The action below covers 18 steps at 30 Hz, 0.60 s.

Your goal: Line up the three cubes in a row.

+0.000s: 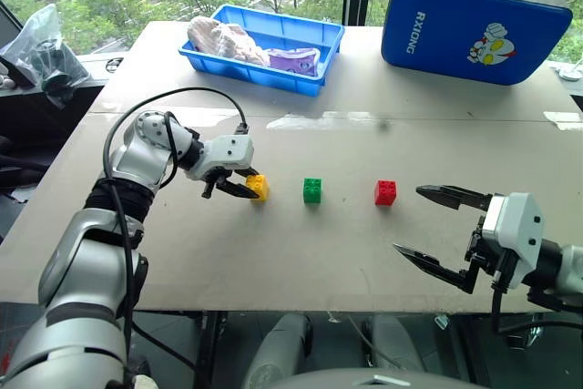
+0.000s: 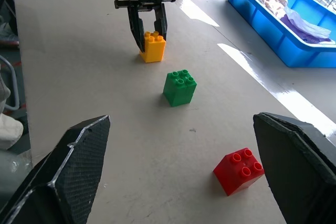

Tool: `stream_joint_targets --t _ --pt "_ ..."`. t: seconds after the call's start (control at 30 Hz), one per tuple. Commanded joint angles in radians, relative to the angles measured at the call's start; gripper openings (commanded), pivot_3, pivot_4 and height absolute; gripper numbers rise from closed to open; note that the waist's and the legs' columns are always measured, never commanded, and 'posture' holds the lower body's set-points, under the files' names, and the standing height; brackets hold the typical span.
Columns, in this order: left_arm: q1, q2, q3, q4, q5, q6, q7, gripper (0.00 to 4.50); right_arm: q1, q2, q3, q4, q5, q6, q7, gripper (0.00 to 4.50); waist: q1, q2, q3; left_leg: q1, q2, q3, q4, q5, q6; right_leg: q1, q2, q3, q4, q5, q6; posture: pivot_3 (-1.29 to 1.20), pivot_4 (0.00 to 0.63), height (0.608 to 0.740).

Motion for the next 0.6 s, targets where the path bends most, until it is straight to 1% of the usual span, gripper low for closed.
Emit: stream_joint_targets --t 0.03,0.13,0.17,0.3,0.37,0.5,0.6 --pt "-0.005 -0.004 0.031 -0.001 0.003 0.003 -0.004 2.72 0.003 0.004 -0.042 -0.026 0.008 -0.003 0.000 4.50 0.000 0.000 0.000 0.000 0.000 0.000 0.000 0.000 0.000 0.000 0.000 0.000 0.000 0.000 0.000 0.00 0.150 0.740" --pt "-0.002 -0.008 0.036 -0.004 0.001 0.011 -0.006 4.14 0.007 0.003 -0.046 -0.026 0.009 -0.002 0.002 4.50 0.000 0.000 0.000 0.000 0.000 0.000 0.000 0.000 0.000 0.000 0.000 0.000 0.000 0.000 0.000 0.00 0.150 0.740" --pt "-0.001 -0.008 0.039 -0.006 0.001 0.011 -0.005 4.47 0.008 0.003 -0.048 -0.027 0.010 -0.001 0.003 4.50 0.000 0.000 0.000 0.000 0.000 0.000 0.000 0.000 0.000 0.000 0.000 0.000 0.000 0.000 0.000 0.00 0.150 0.740" --pt "0.012 0.009 0.067 -0.036 -0.020 0.028 -0.006 4.47 0.012 0.002 -0.050 -0.028 0.013 0.001 0.005 4.50 -0.001 0.000 0.000 0.000 0.000 0.000 0.000 0.000 0.000 0.000 0.000 0.000 0.000 0.000 0.000 0.00 0.150 0.740" --pt "0.034 0.026 0.105 -0.081 -0.056 0.077 -0.011 4.47 0.018 0.004 -0.053 -0.025 0.012 -0.002 0.008 4.50 -0.002 0.000 0.000 0.000 0.000 0.000 0.000 0.000 0.000 0.000 0.000 0.000 0.000 0.000 0.000 0.00 0.150 0.740" --pt "0.110 0.060 0.204 -0.198 -0.127 0.210 0.036 4.47 0.038 0.021 -0.052 -0.008 0.002 -0.014 0.010 4.50 -0.001 0.000 0.000 0.000 0.000 0.000 -0.001 0.000 0.000 0.000 0.000 0.000 0.000 0.000 0.000 0.00 0.150 0.740" --pt "0.217 0.071 0.338 -0.359 -0.236 0.395 0.139 4.47 0.057 0.040 -0.056 0.030 -0.026 -0.028 0.012 4.50 -0.002 0.000 0.000 0.000 0.000 0.000 -0.001 0.000 0.000 0.000 0.000 0.001 -0.001 0.000 0.000 0.00 0.150 0.740"
